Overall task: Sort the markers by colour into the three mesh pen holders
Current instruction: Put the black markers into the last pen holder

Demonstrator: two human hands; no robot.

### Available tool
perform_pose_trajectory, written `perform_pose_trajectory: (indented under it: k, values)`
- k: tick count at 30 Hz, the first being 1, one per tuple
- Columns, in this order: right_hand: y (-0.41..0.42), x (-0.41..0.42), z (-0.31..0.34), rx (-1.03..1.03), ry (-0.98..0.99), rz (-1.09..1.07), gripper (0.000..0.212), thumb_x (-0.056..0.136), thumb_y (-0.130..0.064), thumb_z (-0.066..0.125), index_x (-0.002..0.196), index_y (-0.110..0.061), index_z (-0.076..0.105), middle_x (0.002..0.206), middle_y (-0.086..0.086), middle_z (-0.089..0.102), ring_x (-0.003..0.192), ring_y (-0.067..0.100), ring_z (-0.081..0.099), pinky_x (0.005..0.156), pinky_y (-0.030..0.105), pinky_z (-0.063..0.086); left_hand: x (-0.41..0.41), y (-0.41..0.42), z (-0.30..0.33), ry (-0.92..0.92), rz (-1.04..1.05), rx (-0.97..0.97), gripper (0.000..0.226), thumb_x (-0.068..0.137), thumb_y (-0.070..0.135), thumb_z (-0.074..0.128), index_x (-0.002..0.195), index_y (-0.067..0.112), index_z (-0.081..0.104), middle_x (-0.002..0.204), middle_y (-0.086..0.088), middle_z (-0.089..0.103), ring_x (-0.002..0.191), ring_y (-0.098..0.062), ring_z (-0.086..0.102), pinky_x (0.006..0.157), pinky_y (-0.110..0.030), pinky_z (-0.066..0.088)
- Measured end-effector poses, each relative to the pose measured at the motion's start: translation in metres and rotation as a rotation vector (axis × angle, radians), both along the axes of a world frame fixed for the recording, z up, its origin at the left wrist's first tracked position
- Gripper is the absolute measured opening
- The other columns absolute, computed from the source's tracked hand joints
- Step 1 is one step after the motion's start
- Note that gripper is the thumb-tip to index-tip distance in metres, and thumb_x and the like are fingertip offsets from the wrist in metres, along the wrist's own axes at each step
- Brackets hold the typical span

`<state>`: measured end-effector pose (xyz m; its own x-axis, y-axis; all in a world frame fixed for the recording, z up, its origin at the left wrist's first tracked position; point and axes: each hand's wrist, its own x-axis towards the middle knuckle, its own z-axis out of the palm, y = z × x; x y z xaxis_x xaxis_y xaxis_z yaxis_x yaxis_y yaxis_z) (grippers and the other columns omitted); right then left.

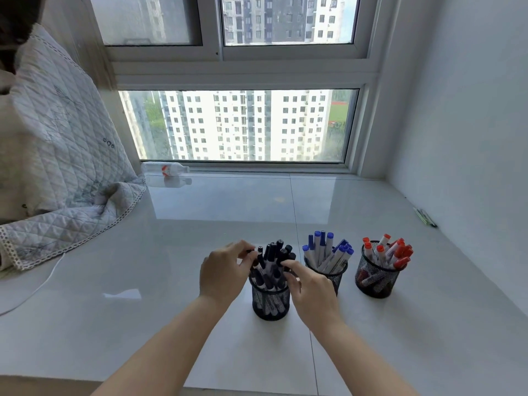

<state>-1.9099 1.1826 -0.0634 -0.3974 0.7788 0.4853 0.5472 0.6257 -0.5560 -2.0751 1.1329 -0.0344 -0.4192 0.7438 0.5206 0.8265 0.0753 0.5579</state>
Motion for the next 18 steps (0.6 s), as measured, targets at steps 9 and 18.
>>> perform_pose_trajectory:
  k: [9,18]
  values:
    - [0.003,0.003,-0.008,-0.060,0.025,0.022,0.024,0.090,-0.022,0.058,0.112,-0.019,0.064,0.091,-0.001,0.072,0.070,0.013,0.066,0.070,0.023,0.048,0.006,-0.011,-0.030,-0.027,-0.054,-0.026,0.022,0.091,0.036,0.054,0.093,0.028,0.073,0.101,0.018,0.063,0.099,-0.010,0.052,0.077,-0.029,0.047]
    - [-0.004,0.014,-0.019,-0.045,0.005,0.097,0.024,0.093,-0.007,0.048,0.111,-0.011,0.063,0.109,-0.002,0.063,0.092,0.015,0.063,0.073,0.018,0.043,0.028,-0.018,-0.065,-0.411,-0.161,-0.061,0.080,0.070,0.042,0.075,0.133,0.039,0.026,0.123,0.017,0.034,0.114,-0.002,0.044,0.090,-0.025,0.041]
